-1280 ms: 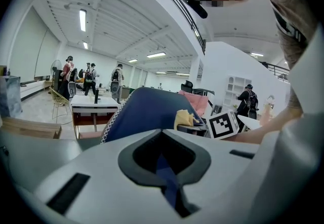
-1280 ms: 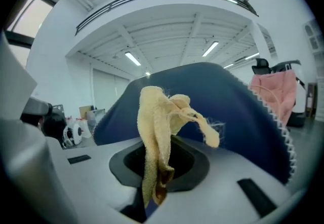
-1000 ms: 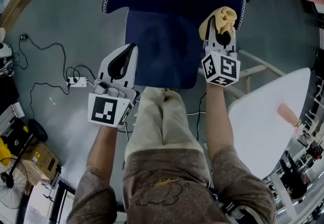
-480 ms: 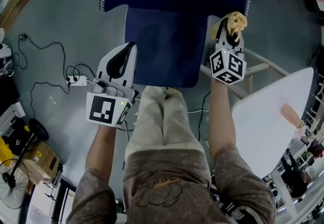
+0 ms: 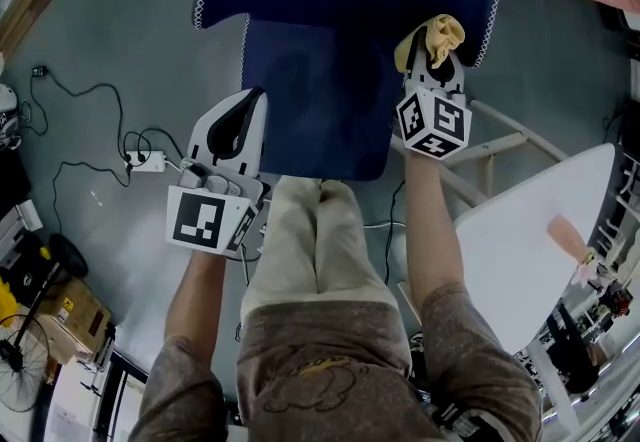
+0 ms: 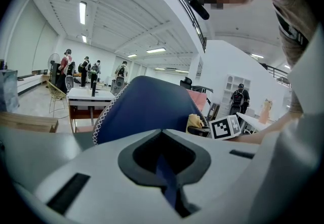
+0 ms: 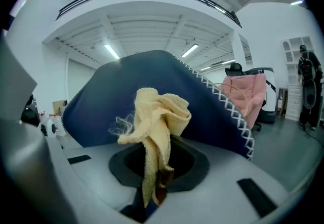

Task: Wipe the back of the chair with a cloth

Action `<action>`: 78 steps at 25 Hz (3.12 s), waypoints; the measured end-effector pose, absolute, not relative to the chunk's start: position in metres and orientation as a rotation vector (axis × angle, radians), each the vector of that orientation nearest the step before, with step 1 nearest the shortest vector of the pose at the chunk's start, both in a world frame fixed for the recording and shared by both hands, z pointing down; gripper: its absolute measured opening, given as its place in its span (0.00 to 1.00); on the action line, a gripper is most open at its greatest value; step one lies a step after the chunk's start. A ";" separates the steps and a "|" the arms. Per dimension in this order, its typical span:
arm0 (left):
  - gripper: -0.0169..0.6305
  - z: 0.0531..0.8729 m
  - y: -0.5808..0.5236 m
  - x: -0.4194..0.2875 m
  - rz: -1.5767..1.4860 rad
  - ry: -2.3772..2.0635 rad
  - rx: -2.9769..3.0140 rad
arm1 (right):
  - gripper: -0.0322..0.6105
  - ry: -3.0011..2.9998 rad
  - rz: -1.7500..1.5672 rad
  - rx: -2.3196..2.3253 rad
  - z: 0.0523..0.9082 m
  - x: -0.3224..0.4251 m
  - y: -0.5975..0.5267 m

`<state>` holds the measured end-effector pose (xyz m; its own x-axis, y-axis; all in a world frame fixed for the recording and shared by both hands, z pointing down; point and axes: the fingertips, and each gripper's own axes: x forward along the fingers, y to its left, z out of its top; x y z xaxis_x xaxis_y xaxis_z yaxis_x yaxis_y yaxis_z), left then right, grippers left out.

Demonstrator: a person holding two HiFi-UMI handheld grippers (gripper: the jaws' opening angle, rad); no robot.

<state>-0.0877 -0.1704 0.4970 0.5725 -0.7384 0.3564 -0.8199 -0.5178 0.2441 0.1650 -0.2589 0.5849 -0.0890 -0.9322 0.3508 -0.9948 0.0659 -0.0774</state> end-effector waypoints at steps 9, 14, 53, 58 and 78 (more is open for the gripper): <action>0.04 0.497 -0.173 -0.089 0.295 -1.282 2.411 | 0.16 -2.287 0.434 1.728 0.599 0.101 -0.279; 0.04 0.496 -0.178 -0.098 0.302 -1.304 2.408 | 0.16 -2.356 0.508 1.673 0.603 0.062 -0.288; 0.04 0.512 -0.163 -0.127 0.294 -1.321 2.342 | 0.16 -2.354 0.537 1.503 0.653 0.028 -0.250; 0.04 0.516 -0.163 -0.120 0.317 -1.284 2.360 | 0.16 -2.150 0.603 1.686 0.688 0.104 -0.233; 0.04 0.533 -0.166 -0.116 0.353 -1.246 2.352 | 0.16 -1.920 0.706 1.859 0.737 0.180 -0.242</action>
<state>-0.1160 -0.1664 0.5331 0.5583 -0.7134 0.4234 -0.8295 -0.4888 0.2701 0.1796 -0.2418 0.7374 -0.0568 -0.8075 0.5871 -0.9955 0.0014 -0.0944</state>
